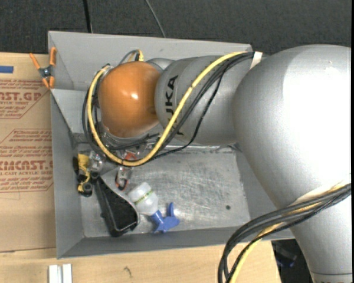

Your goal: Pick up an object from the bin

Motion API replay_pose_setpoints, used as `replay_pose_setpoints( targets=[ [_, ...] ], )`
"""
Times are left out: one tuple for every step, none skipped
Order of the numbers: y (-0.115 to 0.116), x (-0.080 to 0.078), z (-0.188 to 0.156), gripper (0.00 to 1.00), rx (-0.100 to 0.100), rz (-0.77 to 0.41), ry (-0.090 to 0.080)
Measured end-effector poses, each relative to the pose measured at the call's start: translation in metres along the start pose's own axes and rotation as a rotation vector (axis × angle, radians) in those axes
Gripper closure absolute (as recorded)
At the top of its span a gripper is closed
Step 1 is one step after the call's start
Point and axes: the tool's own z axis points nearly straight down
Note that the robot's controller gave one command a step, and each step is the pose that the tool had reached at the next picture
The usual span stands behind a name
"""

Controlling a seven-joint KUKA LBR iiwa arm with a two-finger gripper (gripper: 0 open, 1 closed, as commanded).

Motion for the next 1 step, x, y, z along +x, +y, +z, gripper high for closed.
replay_pose_setpoints(
  targets=[
    [0.0029,-0.0028,-0.0002,1.00,-0.005,0.023,0.011]
  ],
)
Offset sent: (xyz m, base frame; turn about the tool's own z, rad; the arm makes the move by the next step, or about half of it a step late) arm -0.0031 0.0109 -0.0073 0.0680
